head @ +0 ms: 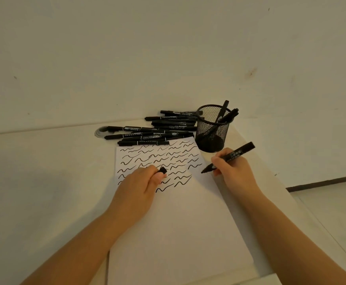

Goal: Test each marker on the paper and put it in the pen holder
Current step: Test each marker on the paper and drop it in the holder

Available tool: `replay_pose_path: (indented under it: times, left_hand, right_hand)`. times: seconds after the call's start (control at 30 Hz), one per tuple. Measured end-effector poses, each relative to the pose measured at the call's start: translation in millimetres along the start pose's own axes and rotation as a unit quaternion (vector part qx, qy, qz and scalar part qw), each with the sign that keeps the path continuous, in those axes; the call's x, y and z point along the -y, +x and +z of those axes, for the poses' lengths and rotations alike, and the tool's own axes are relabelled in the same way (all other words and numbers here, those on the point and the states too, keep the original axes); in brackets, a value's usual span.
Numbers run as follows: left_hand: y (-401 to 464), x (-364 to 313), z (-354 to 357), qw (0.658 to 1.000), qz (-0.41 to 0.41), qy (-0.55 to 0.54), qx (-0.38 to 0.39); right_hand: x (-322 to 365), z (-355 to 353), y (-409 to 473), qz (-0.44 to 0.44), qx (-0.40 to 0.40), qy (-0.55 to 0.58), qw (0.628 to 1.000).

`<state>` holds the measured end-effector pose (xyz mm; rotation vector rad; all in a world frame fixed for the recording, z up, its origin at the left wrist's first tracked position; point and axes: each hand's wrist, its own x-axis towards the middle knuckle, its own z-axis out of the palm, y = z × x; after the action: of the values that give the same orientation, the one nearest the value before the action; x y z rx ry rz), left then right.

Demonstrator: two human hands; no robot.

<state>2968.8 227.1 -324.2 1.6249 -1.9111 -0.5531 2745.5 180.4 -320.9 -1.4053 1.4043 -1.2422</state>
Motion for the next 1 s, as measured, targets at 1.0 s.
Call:
replay_pose_path:
  times: [1.0]
  left_hand:
    - [1.5,9.8,1.5,0.996,0.017,-0.081,-0.038]
  right_hand:
    - [40.3,55.7,-3.2,0.083,0.006,0.27,0.959]
